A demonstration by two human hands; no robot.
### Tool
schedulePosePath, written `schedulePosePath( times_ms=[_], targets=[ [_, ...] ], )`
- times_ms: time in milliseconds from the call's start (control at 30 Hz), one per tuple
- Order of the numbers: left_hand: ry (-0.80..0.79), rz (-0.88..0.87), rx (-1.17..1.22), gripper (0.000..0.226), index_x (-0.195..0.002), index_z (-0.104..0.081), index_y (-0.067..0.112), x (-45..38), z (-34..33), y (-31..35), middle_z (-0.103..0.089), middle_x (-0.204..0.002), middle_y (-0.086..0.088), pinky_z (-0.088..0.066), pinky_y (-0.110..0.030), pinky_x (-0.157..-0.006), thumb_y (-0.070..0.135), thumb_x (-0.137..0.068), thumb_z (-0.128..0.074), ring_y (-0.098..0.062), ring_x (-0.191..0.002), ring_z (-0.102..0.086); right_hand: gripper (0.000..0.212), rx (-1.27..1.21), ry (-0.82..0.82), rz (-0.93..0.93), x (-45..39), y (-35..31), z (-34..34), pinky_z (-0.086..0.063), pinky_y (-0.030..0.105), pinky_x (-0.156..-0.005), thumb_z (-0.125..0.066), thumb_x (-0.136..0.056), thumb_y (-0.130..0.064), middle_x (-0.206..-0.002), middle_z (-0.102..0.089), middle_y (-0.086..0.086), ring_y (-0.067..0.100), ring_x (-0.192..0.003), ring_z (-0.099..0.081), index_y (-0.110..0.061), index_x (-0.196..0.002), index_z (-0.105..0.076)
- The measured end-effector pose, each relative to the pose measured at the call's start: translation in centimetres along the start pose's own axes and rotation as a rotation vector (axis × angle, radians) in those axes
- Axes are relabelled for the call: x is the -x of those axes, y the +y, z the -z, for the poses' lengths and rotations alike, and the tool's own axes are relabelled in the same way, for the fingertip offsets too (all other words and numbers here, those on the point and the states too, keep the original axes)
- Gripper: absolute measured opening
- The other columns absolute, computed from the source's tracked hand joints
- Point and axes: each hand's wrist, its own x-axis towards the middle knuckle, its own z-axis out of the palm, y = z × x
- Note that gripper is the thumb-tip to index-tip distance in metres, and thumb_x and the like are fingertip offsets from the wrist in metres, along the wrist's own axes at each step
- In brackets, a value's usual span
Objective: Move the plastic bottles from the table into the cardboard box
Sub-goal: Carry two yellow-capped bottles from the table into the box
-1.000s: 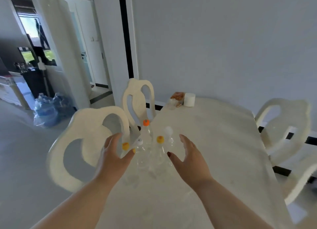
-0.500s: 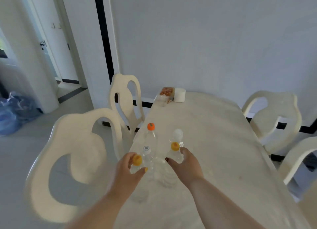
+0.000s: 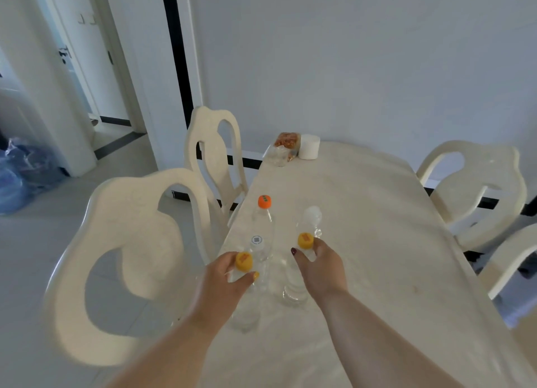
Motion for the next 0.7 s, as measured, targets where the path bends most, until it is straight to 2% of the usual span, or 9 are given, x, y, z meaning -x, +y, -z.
schedulePosePath(
  times_ms=[67, 200, 367, 467, 533, 633, 700],
  targets=[
    [-0.004, 0.019, -0.021, 0.023, -0.092, -0.073, 0.033, -0.1, 0.0, 0.0, -0.076, -0.095, 0.02, -0.052, -0.035, -0.095, 0.021, -0.076, -0.084, -0.001, -0.101, -0.068, 0.022, -0.017, 0.0, 0.018, 0.5, 0.1, 0.0, -0.04, 0.026, -0.068, -0.064, -0.088, -0.039, -0.087, -0.062, -0.015, 0.012, -0.084, -0.058, -0.031, -0.108, -0.063],
    [-0.006, 0.022, -0.011, 0.02, -0.089, -0.076, 0.033, 0.2, -0.1, 0.5, -0.077, -0.092, 0.018, -0.053, -0.042, -0.096, 0.022, -0.075, -0.084, -0.005, -0.099, -0.07, 0.013, -0.06, 0.019, 0.043, 1.8, 1.0, 0.7, -0.037, 0.013, -0.066, -0.066, -0.087, -0.037, -0.088, -0.062, -0.021, 0.004, -0.085, -0.055, -0.038, -0.099, -0.061],
    [-0.034, 0.005, 0.021, 0.018, -0.089, -0.076, 0.033, 0.9, 0.1, 1.4, -0.076, -0.094, 0.023, -0.052, -0.042, -0.098, 0.023, -0.076, -0.083, 0.004, -0.099, -0.067, 0.014, -0.124, 0.05, 0.027, 3.2, 1.9, 2.5, -0.04, 0.021, -0.074, -0.068, -0.086, -0.036, -0.087, -0.06, -0.026, 0.003, -0.09, -0.055, -0.038, -0.099, -0.062],
    [-0.074, -0.014, 0.022, 0.025, -0.091, -0.075, 0.04, 1.4, 0.0, 2.6, -0.076, -0.098, 0.023, -0.051, -0.042, -0.1, 0.045, -0.066, -0.079, 0.002, -0.104, -0.067, 0.024, -0.102, 0.07, 0.033, 4.2, 2.1, 4.1, -0.043, 0.026, -0.081, -0.068, -0.086, -0.039, -0.097, -0.063, -0.021, 0.003, -0.095, -0.054, -0.033, -0.109, -0.066],
    [-0.106, -0.02, 0.011, 0.036, -0.094, -0.074, 0.044, 1.6, -0.3, 3.4, -0.075, -0.103, 0.022, -0.05, -0.044, -0.101, 0.057, -0.061, -0.075, -0.002, -0.108, -0.067, 0.022, -0.074, 0.089, 0.047, 5.0, 2.2, 5.4, -0.045, 0.027, -0.082, -0.068, -0.085, -0.041, -0.101, -0.065, -0.019, 0.002, -0.095, -0.055, -0.034, -0.107, -0.066],
    [-0.174, -0.07, 0.027, 0.036, -0.092, -0.075, 0.042, 2.5, -1.8, 5.3, -0.076, -0.101, 0.018, -0.051, -0.044, -0.101, 0.056, -0.06, -0.075, -0.006, -0.107, -0.068, 0.008, -0.08, 0.151, 0.065, 7.2, 2.6, 8.5, -0.045, 0.019, -0.072, -0.07, -0.084, -0.042, -0.09, -0.067, -0.027, -0.01, -0.085, -0.058, -0.038, -0.088, -0.064],
    [-0.199, -0.102, 0.057, 0.035, -0.089, -0.078, 0.035, 3.3, -3.0, 6.5, -0.078, -0.095, 0.015, -0.053, -0.042, -0.098, 0.051, -0.058, -0.078, -0.008, -0.101, -0.07, 0.009, -0.073, 0.201, 0.095, 8.5, 2.5, 10.7, -0.04, 0.01, -0.065, -0.07, -0.084, -0.042, -0.083, -0.066, -0.029, -0.018, -0.083, -0.056, -0.039, -0.081, -0.061]
  ],
)
